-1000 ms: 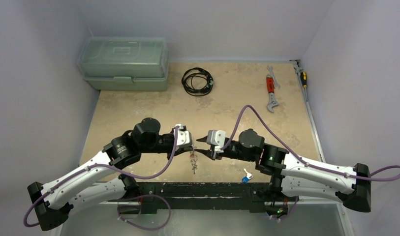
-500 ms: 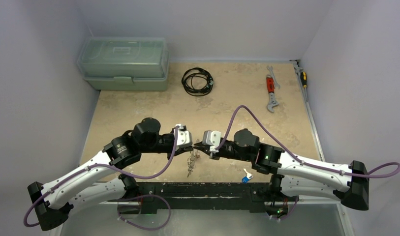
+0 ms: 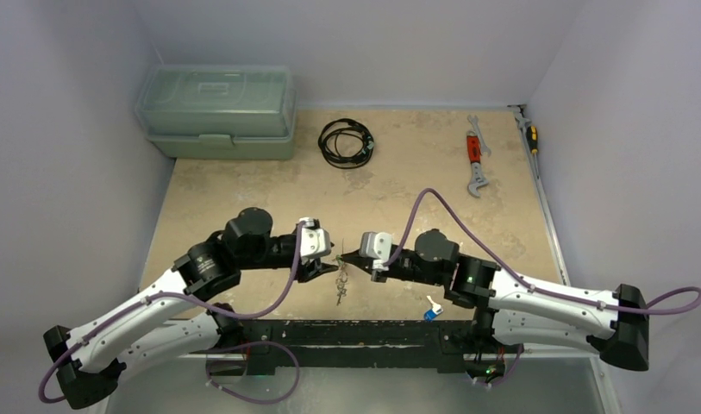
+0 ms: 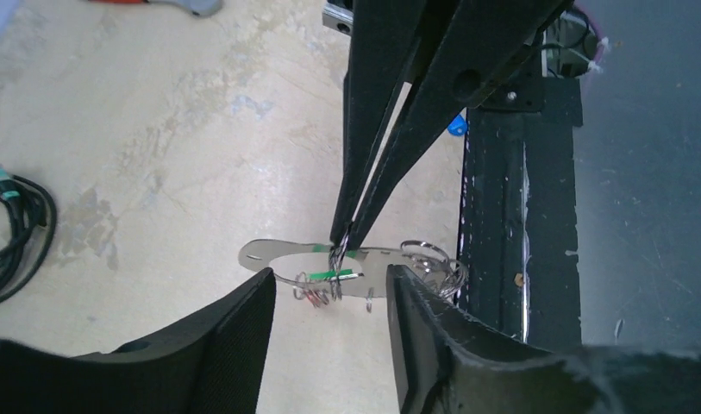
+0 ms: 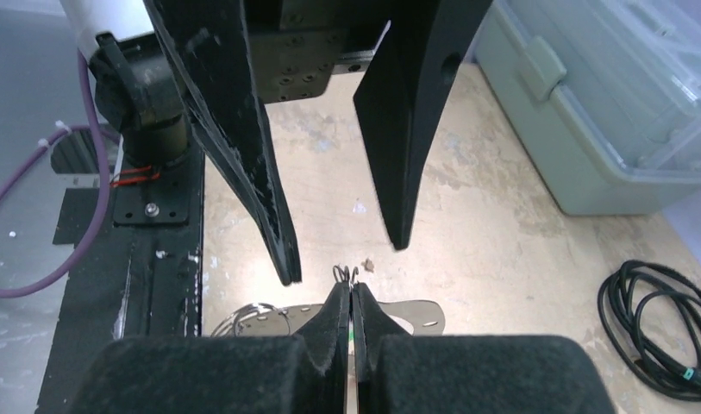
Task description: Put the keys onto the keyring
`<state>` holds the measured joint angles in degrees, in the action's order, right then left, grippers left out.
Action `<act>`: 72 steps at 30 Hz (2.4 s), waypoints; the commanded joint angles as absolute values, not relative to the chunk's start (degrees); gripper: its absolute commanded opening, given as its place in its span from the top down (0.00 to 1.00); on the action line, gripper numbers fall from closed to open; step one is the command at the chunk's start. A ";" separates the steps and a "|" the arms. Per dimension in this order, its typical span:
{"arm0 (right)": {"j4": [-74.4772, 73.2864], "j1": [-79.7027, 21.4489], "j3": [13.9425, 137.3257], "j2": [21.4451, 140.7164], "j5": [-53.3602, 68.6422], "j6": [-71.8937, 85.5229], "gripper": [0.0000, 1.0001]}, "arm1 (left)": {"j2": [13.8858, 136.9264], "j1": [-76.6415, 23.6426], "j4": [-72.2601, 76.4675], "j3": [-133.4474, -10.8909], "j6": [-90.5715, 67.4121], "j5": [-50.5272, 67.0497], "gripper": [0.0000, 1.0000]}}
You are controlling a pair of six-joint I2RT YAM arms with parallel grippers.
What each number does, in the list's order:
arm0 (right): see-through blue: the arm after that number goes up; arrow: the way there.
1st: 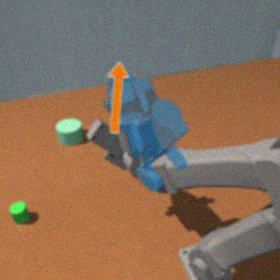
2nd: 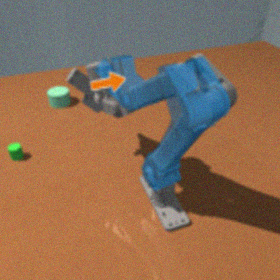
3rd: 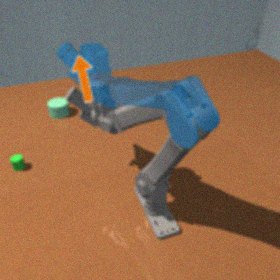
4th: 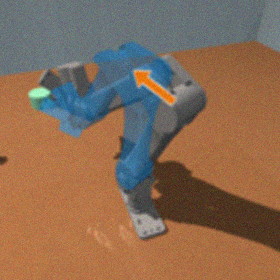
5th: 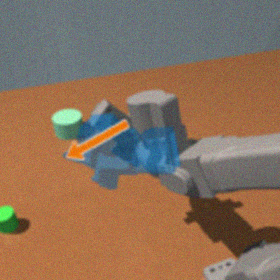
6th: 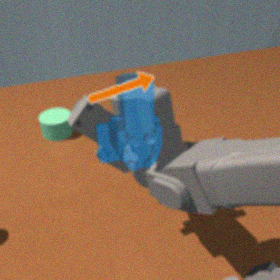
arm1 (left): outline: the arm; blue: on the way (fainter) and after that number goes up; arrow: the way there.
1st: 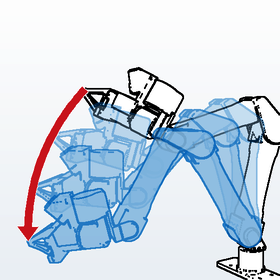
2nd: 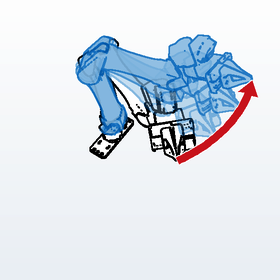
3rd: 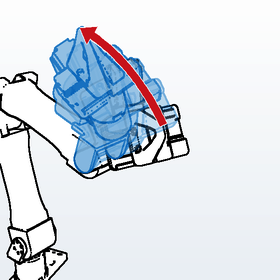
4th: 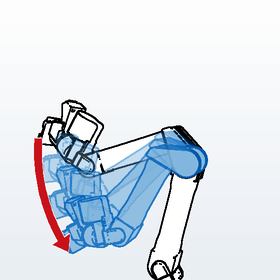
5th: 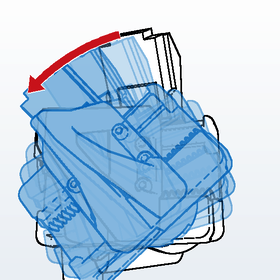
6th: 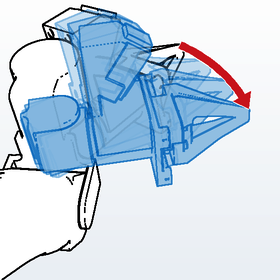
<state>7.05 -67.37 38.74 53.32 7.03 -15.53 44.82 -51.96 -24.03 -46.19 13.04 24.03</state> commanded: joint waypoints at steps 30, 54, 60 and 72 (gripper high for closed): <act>77.71 -67.49 18.17 48.19 15.51 6.46 1.00 | 33.43 -48.40 -2.69 -40.26 7.91 35.30 0.61; 68.00 -67.46 24.17 53.46 22.27 2.96 1.00 | 37.48 -47.99 -2.45 -41.31 4.78 45.61 0.72; 64.98 -67.44 24.04 51.97 21.59 1.68 1.00 | 36.41 -48.00 -5.86 -42.30 6.87 38.44 0.60; 61.18 -67.42 23.91 49.22 20.22 0.35 1.00 | 32.12 -47.82 -7.19 -42.34 8.67 36.95 0.57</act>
